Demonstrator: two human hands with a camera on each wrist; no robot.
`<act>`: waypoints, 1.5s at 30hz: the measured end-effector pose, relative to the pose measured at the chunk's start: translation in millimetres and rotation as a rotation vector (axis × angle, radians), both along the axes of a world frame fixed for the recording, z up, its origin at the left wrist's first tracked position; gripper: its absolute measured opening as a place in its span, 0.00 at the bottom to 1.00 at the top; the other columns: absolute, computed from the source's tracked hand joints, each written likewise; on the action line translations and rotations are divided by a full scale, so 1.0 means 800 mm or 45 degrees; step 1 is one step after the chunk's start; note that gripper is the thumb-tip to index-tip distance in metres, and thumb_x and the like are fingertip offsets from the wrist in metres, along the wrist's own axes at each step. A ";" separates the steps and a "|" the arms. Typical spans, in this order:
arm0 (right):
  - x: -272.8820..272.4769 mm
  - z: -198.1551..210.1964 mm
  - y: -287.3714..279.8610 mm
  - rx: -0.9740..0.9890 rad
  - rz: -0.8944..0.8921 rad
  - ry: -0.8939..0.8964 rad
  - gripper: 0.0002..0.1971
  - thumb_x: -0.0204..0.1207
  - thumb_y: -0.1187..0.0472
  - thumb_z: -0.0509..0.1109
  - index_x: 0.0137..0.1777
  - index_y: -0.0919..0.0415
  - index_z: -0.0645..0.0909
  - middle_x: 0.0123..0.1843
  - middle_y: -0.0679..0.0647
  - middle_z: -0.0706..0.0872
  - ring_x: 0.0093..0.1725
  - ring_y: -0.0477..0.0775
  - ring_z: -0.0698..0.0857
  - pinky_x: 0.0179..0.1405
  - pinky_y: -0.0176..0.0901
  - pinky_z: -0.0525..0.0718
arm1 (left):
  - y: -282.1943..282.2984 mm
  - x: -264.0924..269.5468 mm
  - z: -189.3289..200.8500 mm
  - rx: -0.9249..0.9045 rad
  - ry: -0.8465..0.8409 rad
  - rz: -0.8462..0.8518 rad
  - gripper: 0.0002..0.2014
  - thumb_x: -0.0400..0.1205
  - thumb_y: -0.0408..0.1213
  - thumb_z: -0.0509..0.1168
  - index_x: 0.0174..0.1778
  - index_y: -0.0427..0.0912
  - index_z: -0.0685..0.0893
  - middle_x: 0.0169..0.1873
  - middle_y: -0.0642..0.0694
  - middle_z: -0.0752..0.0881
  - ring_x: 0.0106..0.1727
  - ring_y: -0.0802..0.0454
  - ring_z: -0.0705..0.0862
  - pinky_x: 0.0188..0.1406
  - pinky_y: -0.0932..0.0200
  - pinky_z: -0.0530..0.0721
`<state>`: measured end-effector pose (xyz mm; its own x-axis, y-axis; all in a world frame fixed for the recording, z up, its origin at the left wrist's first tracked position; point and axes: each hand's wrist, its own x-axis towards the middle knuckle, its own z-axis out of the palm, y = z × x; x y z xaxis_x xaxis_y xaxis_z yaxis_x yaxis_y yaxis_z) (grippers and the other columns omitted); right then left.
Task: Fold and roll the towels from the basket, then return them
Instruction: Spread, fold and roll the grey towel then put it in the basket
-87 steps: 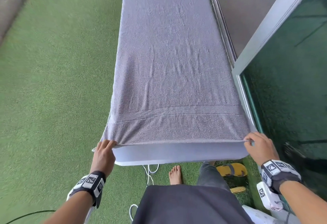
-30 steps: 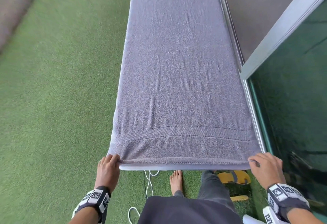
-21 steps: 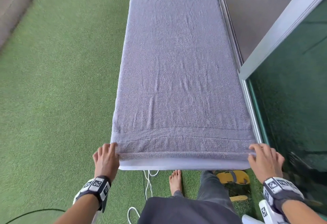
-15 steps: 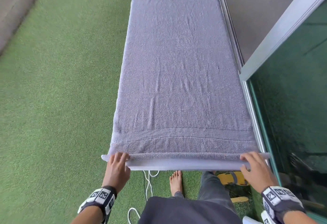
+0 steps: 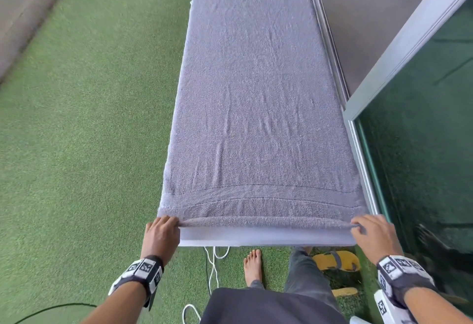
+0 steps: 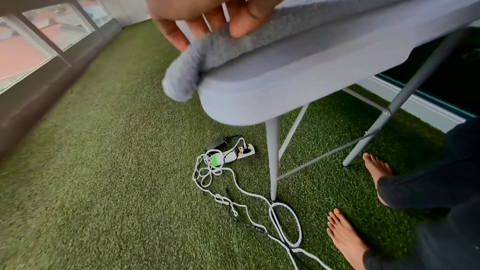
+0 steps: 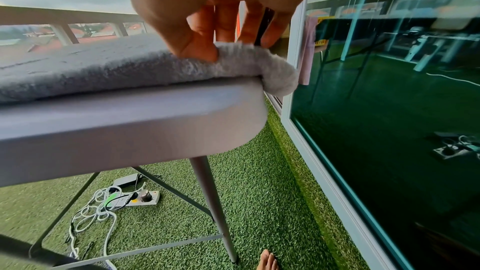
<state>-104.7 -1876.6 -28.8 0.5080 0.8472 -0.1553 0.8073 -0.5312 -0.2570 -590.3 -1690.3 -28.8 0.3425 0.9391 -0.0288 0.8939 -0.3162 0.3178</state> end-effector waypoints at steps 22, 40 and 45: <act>-0.002 -0.006 0.008 -0.002 0.090 0.080 0.13 0.68 0.73 0.74 0.50 0.59 0.87 0.47 0.50 0.86 0.46 0.51 0.80 0.46 0.44 0.76 | 0.011 -0.002 -0.009 -0.005 -0.016 -0.076 0.17 0.65 0.13 0.72 0.41 0.39 0.85 0.35 0.48 0.85 0.37 0.49 0.80 0.38 0.50 0.86; -0.005 -0.001 0.028 -0.157 0.144 0.044 0.16 0.66 0.66 0.76 0.53 0.53 0.80 0.53 0.48 0.81 0.53 0.54 0.80 0.53 0.52 0.80 | 0.027 0.001 -0.016 0.000 -0.049 -0.083 0.21 0.61 0.17 0.76 0.46 0.39 0.82 0.43 0.47 0.82 0.45 0.53 0.71 0.47 0.62 0.72; -0.002 0.001 0.033 -0.043 0.084 0.028 0.14 0.64 0.72 0.76 0.48 0.58 0.88 0.44 0.52 0.89 0.44 0.56 0.83 0.50 0.54 0.79 | 0.038 0.004 -0.005 0.060 -0.076 -0.118 0.18 0.62 0.13 0.75 0.37 0.41 0.87 0.34 0.48 0.88 0.36 0.51 0.82 0.41 0.57 0.81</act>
<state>-106.2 -1850.6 -28.3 0.4475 0.8727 -0.1952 0.8351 -0.4859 -0.2580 -587.0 -1659.9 -32.9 0.4275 0.9032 0.0377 0.8400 -0.4123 0.3527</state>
